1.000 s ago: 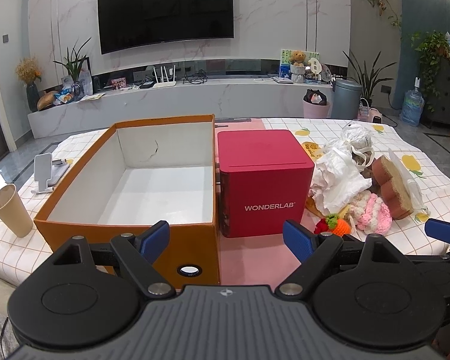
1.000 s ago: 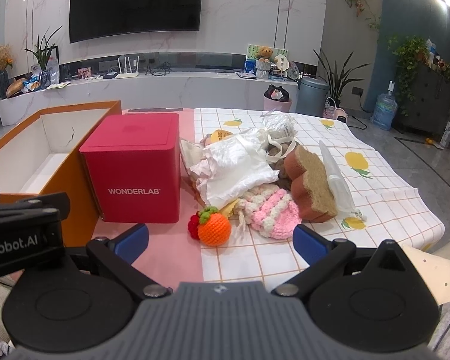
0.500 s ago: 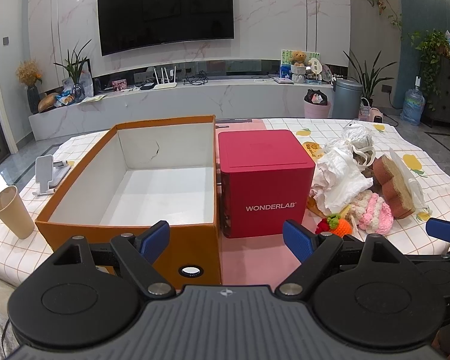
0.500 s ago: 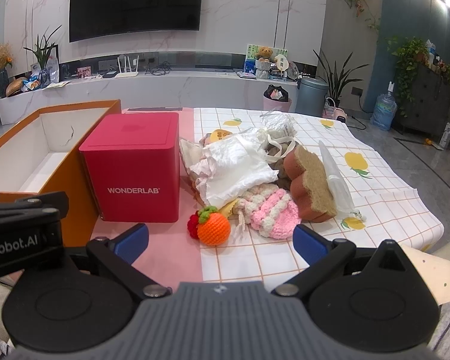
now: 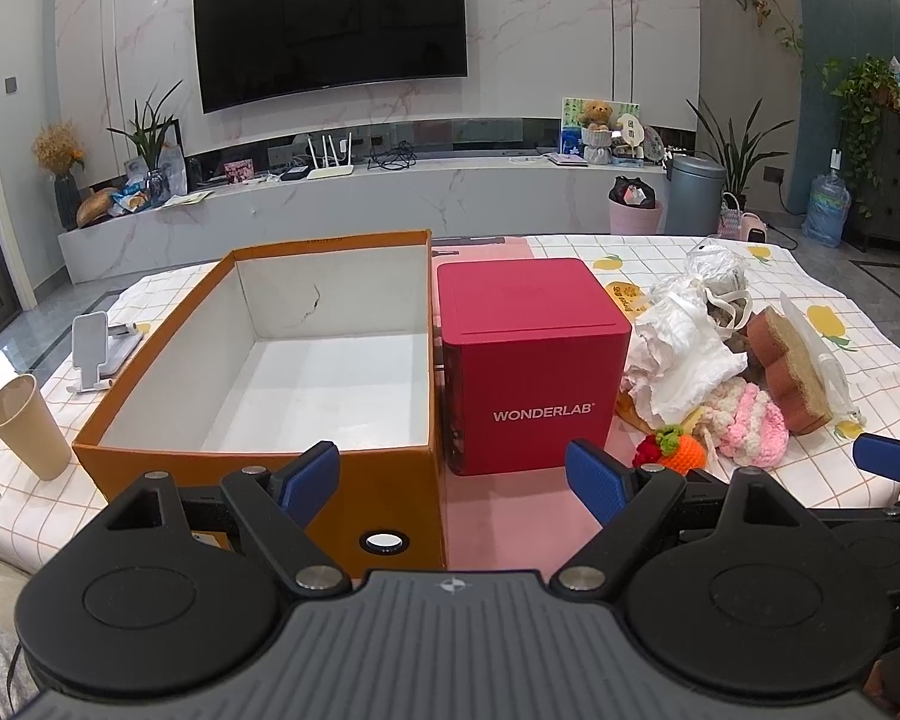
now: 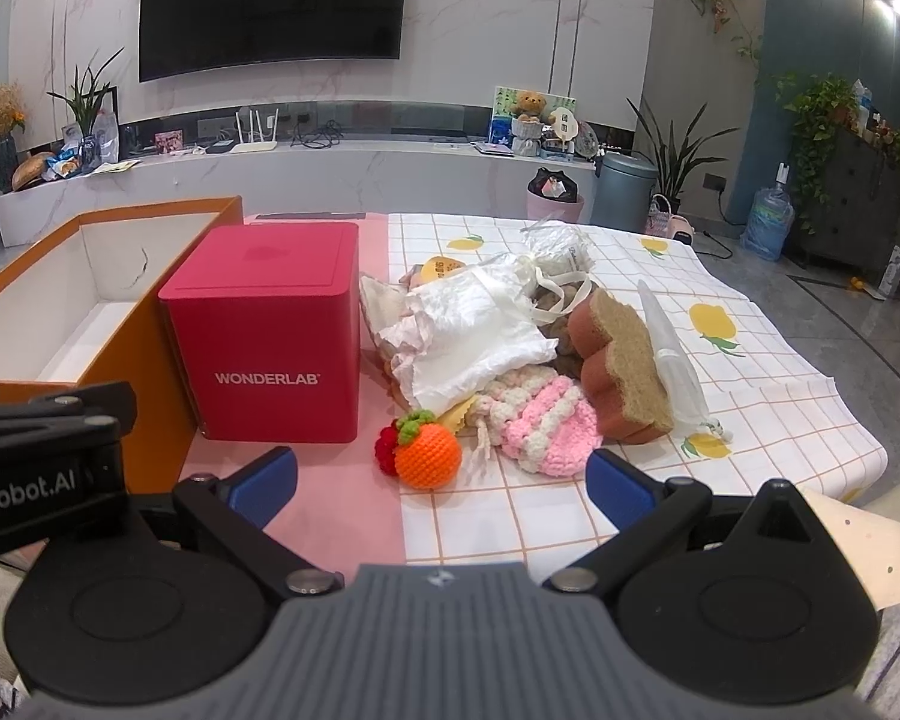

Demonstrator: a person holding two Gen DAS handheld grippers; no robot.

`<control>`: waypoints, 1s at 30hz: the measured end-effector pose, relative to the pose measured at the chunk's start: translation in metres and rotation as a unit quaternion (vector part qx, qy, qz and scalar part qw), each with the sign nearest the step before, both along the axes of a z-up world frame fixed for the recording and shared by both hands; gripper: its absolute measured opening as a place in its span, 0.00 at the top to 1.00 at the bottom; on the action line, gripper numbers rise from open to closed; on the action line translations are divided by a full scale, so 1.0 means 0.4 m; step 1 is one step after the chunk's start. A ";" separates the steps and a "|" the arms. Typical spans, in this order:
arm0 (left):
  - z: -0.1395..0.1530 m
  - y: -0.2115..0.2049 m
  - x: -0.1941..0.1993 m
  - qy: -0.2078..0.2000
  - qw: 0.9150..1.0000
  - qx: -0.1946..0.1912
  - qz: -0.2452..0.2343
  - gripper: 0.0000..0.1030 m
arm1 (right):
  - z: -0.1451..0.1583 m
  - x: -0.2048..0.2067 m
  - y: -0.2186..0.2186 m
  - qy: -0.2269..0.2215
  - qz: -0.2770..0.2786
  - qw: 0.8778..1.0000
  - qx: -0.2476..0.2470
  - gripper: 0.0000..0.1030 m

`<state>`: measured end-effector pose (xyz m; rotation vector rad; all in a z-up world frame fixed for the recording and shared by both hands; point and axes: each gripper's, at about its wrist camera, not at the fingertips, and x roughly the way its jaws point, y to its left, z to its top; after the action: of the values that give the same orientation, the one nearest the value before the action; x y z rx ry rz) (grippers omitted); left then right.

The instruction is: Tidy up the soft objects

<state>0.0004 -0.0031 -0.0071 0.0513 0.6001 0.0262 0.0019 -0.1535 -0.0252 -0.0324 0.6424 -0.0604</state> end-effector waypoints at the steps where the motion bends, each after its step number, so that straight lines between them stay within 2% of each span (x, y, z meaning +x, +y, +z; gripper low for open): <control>1: -0.001 -0.001 0.000 -0.001 1.000 0.002 0.000 0.03 | 0.000 0.000 0.000 0.000 0.000 1.000 -0.001 0.03; 21: 0.008 0.004 -0.003 -0.001 1.000 -0.002 -0.007 0.03 | 0.005 -0.006 0.004 -0.009 -0.004 1.000 -0.007 0.03; 30: 0.047 -0.018 -0.003 -0.017 0.999 0.011 -0.030 0.03 | 0.026 -0.007 -0.030 -0.009 -0.008 0.999 0.031 0.03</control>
<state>-0.0009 -0.0103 0.0117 0.0892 0.5648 -0.0245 -0.0009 -0.1656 -0.0149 0.0328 0.6269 -0.0572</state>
